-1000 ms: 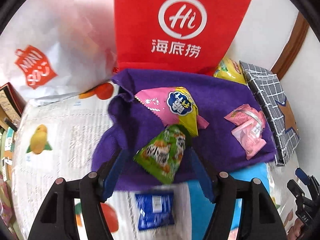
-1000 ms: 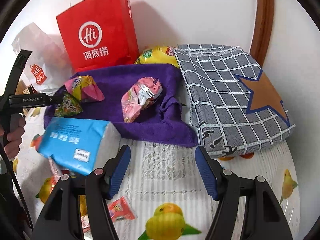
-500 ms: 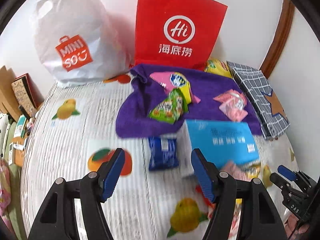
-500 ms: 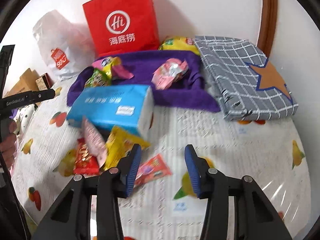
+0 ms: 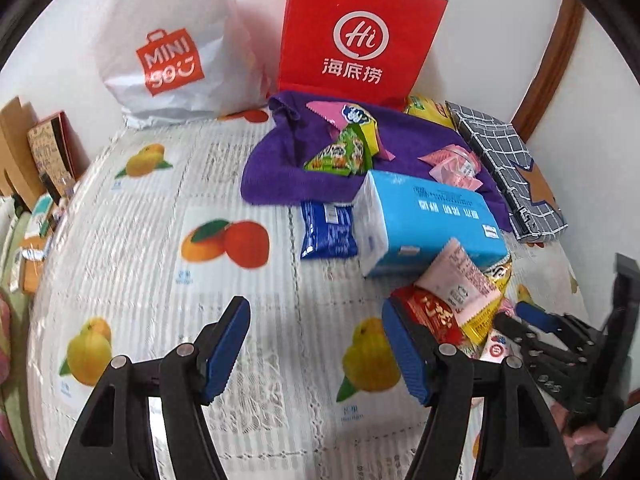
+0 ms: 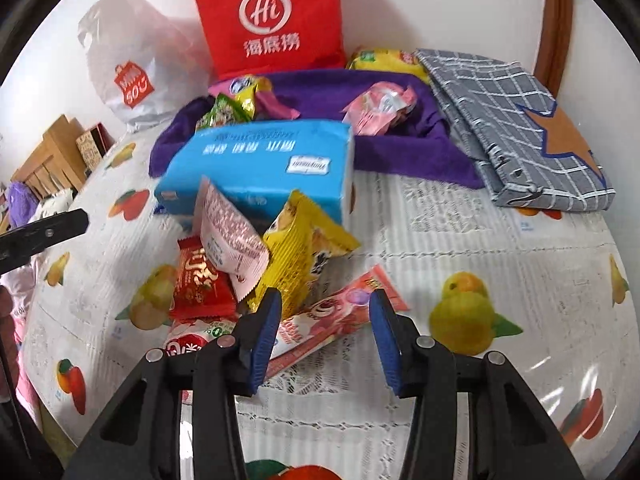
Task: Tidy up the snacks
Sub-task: 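Grasp the pink strawberry stick candy on the bed cover with the right gripper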
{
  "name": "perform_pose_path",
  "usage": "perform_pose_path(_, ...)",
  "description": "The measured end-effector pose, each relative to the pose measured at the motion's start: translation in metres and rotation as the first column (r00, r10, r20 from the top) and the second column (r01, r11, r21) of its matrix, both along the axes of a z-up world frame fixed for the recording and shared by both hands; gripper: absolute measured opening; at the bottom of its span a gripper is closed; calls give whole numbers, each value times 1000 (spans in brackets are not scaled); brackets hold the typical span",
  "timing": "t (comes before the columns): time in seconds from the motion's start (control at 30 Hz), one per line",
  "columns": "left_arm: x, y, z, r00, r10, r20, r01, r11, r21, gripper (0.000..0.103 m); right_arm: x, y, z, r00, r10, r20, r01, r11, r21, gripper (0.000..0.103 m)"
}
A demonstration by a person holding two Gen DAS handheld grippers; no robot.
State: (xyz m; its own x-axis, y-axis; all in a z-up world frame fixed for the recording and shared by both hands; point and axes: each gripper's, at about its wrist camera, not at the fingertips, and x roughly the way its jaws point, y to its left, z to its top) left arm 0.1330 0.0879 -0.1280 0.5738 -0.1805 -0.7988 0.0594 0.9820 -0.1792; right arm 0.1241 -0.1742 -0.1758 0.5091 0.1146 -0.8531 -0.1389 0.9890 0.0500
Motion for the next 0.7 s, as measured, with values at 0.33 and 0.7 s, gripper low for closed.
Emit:
perform_pose_path(0.33, -6, -7, -16, 1000, -12, -27, 11, 1000, -28, 67, -17, -18, -14, 1000, -6, -10, 5, 989, -150, 48)
perform_pose_path(0.7, -3, -13, -28, 999, -1, -50, 1, 1000, -8, 67, -4, -28, -24, 999, -17, 48, 21, 997, -72, 20)
